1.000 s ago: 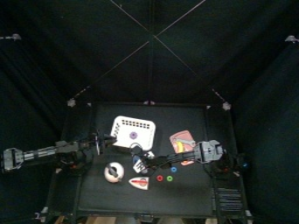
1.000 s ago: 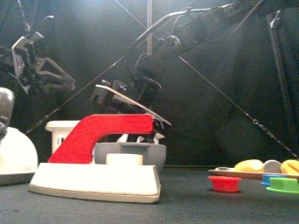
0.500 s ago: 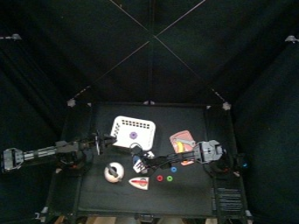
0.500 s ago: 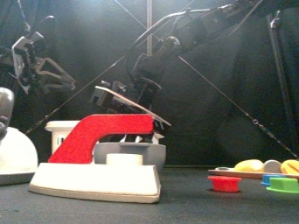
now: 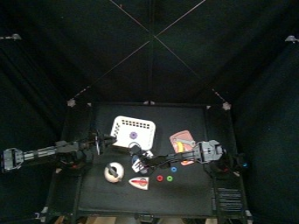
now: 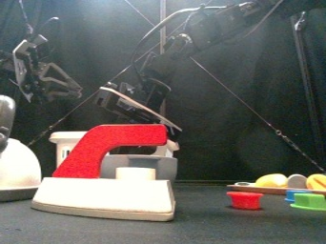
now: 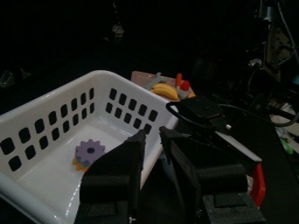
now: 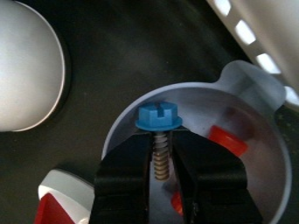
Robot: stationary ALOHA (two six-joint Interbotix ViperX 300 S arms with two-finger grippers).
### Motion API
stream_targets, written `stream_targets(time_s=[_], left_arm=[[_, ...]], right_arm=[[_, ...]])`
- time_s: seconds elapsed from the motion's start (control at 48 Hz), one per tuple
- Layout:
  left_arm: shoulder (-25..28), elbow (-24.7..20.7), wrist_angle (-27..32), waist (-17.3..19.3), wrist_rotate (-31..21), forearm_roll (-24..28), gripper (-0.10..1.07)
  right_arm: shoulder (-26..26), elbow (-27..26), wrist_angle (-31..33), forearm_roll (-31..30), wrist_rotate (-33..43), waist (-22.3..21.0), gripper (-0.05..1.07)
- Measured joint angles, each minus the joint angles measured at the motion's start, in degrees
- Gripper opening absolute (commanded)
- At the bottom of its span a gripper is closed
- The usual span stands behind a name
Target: Grab blue screw
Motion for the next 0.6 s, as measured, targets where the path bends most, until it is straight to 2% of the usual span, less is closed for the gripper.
stream_targets(time_s=[0.25,0.604], left_arm=[[0.00,0.00,0.00,0.00,0.09,0.00,0.65],[0.00,0.18,0.00,0.00,0.00,0.00,0.65]], right_arm=[[-1.05,-1.76,3.78,-3.25,-0.09,1.14,0.53],[-1.32,-2.29,4.31,-4.04,-0.09,1.76,0.53]])
